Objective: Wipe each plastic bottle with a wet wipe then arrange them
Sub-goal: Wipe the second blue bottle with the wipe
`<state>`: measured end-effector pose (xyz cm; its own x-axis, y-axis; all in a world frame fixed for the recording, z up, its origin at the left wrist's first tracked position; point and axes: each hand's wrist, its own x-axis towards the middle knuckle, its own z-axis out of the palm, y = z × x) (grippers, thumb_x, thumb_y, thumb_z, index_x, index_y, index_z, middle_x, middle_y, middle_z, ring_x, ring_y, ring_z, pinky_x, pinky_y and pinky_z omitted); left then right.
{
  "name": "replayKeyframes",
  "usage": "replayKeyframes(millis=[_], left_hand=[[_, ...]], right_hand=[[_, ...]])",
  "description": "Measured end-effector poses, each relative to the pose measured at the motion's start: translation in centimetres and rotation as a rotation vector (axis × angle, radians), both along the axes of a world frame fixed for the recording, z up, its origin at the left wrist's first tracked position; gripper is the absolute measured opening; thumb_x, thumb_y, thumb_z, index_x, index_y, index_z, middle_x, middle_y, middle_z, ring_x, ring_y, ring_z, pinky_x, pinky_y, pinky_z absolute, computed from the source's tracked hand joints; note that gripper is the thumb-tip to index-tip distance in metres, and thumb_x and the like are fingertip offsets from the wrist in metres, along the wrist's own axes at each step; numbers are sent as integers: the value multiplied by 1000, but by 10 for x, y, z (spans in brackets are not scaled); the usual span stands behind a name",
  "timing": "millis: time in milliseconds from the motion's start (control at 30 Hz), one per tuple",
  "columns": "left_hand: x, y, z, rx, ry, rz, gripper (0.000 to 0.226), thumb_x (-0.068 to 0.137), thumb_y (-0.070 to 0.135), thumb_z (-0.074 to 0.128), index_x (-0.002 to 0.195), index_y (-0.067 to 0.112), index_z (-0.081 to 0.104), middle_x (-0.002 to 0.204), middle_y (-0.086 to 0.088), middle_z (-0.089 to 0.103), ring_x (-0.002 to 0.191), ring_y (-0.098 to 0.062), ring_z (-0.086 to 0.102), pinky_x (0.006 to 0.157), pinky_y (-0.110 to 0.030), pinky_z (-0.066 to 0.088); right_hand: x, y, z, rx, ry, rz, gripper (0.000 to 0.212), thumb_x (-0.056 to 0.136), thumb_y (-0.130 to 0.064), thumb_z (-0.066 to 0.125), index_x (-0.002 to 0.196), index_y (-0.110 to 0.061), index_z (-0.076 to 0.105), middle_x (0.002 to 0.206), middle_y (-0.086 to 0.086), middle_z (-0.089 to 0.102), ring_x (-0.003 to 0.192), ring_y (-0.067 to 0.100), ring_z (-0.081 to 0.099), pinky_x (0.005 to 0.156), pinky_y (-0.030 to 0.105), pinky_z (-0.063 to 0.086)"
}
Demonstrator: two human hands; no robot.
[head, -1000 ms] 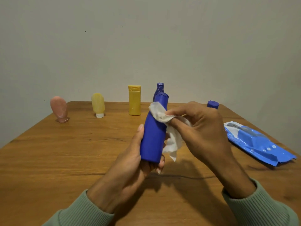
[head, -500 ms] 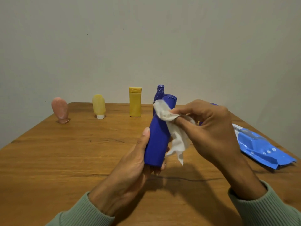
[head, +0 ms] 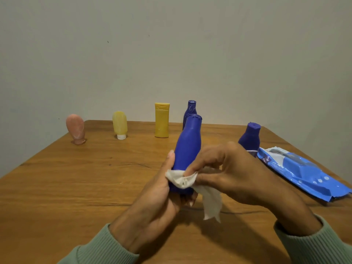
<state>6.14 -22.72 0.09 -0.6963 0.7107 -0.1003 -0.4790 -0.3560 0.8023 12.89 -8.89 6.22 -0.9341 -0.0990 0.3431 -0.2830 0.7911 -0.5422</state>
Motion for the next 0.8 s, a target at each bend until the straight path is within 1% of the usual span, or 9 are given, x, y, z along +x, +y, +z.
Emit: replayKeyframes(millis=[167, 300, 367, 467, 533, 600, 667, 733, 800], left_hand=[[-1, -4, -2, -41, 75, -42, 49, 87, 55, 52, 104, 15, 74, 90, -16, 66, 64, -25, 55, 61, -36, 39], [1, -7, -3, -164, 146, -134, 47, 87, 59, 49, 98, 22, 77, 93, -14, 68, 72, -23, 55, 70, -35, 42], [0, -6, -4, -189, 161, -136, 51, 86, 60, 50, 105, 19, 74, 93, -15, 68, 72, -23, 56, 71, -35, 42], [-2, -4, -7, -167, 109, -60, 52, 87, 57, 52, 113, 14, 67, 86, -14, 69, 68, -23, 58, 65, -35, 45], [-1, -2, -5, -74, 46, -21, 46, 87, 52, 52, 109, 14, 68, 87, -13, 70, 68, -23, 61, 65, -36, 46], [-2, 0, -5, 58, -61, 16, 44, 86, 45, 51, 112, 13, 69, 95, -15, 72, 76, -23, 66, 74, -39, 49], [-4, 1, -6, 139, -110, 24, 47, 88, 43, 49, 117, 11, 67, 97, -15, 72, 77, -22, 67, 71, -37, 50], [-5, 1, -6, 114, -52, 15, 49, 86, 46, 49, 116, 13, 68, 91, -15, 69, 69, -23, 61, 61, -36, 45], [-6, 0, -6, 53, 5, -5, 48, 88, 49, 48, 111, 13, 69, 85, -17, 65, 62, -26, 56, 54, -35, 41]], right_hand=[[-9, 5, -9, -170, 459, -222, 15, 78, -12, 73, 92, -18, 74, 86, -8, 68, 81, 2, 63, 68, 10, 48], [-12, 13, -12, -107, 636, -345, 18, 82, -12, 71, 99, -15, 70, 91, -2, 66, 83, 1, 61, 75, 8, 46], [-11, 10, -14, -79, 643, -359, 18, 82, -13, 69, 100, -13, 70, 92, -1, 65, 84, 1, 59, 77, 6, 45], [-11, -1, -15, -58, 540, -326, 19, 81, -14, 70, 100, -14, 71, 93, -3, 64, 84, 2, 58, 77, 8, 45], [-9, -10, -16, -50, 464, -254, 18, 80, -15, 71, 98, -17, 73, 93, -6, 64, 84, 3, 59, 75, 9, 45], [-7, -17, -17, 13, 371, -173, 19, 80, -17, 72, 98, -20, 73, 93, -9, 64, 85, 2, 59, 75, 11, 47], [-6, -20, -17, 68, 291, -100, 20, 79, -17, 73, 99, -22, 73, 93, -9, 64, 86, 3, 59, 75, 17, 50], [-7, -17, -17, 61, 335, -106, 21, 78, -14, 74, 98, -20, 73, 93, -8, 65, 85, 3, 61, 75, 17, 51], [-9, -11, -17, 20, 425, -175, 21, 78, -12, 74, 98, -18, 72, 92, -9, 64, 83, 1, 60, 76, 11, 48]])
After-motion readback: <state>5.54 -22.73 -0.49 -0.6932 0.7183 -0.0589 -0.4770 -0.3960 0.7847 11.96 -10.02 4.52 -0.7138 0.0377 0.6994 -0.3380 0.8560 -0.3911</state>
